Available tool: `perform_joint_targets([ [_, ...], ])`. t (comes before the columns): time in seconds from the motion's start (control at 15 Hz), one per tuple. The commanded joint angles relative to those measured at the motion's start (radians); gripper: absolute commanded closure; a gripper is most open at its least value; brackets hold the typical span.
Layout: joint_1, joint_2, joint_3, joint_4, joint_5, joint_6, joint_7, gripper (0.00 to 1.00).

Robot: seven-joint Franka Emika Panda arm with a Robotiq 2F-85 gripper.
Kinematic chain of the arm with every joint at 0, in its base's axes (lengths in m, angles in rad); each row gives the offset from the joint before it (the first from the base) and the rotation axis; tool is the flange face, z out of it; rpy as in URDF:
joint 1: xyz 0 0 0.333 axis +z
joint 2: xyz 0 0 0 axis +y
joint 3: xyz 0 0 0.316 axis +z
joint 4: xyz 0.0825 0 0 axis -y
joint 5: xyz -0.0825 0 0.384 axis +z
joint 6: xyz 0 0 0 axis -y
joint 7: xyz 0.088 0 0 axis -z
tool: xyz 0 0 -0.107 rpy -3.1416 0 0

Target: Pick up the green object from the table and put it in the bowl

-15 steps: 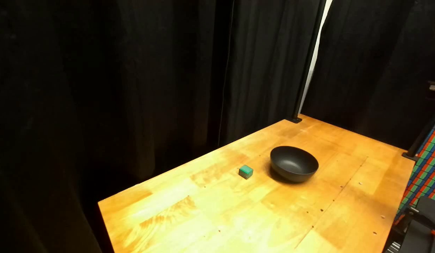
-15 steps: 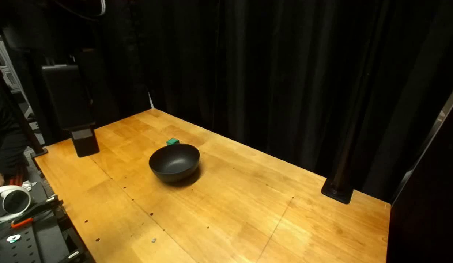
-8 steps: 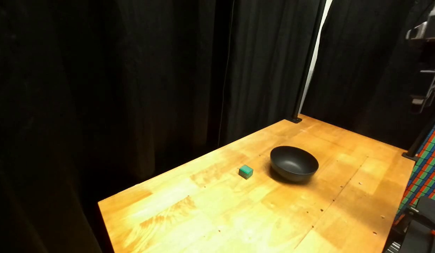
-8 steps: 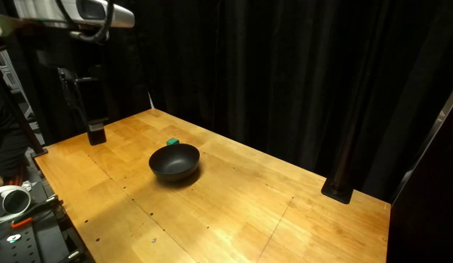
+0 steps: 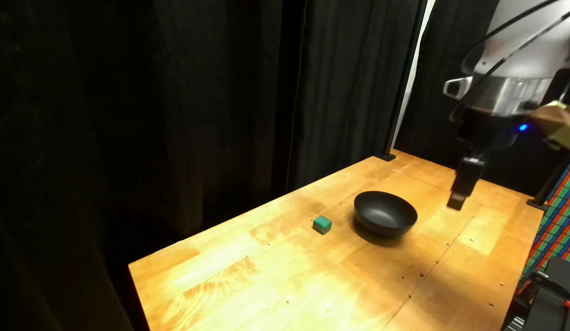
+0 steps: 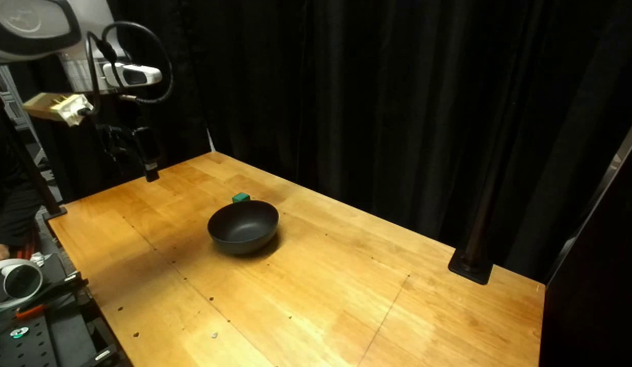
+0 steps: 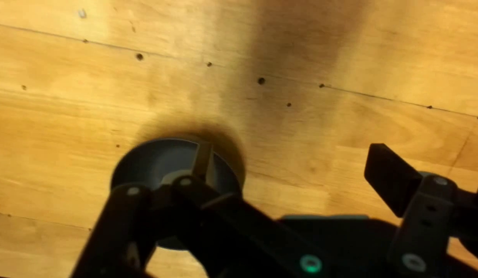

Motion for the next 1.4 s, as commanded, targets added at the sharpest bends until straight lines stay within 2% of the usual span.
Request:
perform_joint_targets([
  [0.0, 0.034, 0.247, 0.091, 0.075, -0.013, 0.204, 0.131, 0.0],
  [0.13, 0.036, 0.371, 0.123, 0.121, -0.065, 0.302, 0.203, 0.0],
  [0.27, 0.042, 0.476, 0.116, 0.179, -0.161, 0.36, 0.282, 0.0],
  [0.4, 0.069, 0.566, 0.067, 0.246, -0.24, 0.397, 0.35, 0.0],
  [0.67, 0.145, 0.682, -0.071, 0.363, -0.341, 0.446, 0.449, 0.0],
  [1.0, 0.212, 0.807, -0.177, 0.468, -0.298, 0.532, 0.49, 0.0],
  [1.33, 0.326, 0.908, -0.299, 0.536, -0.292, 0.634, 0.546, 0.0],
])
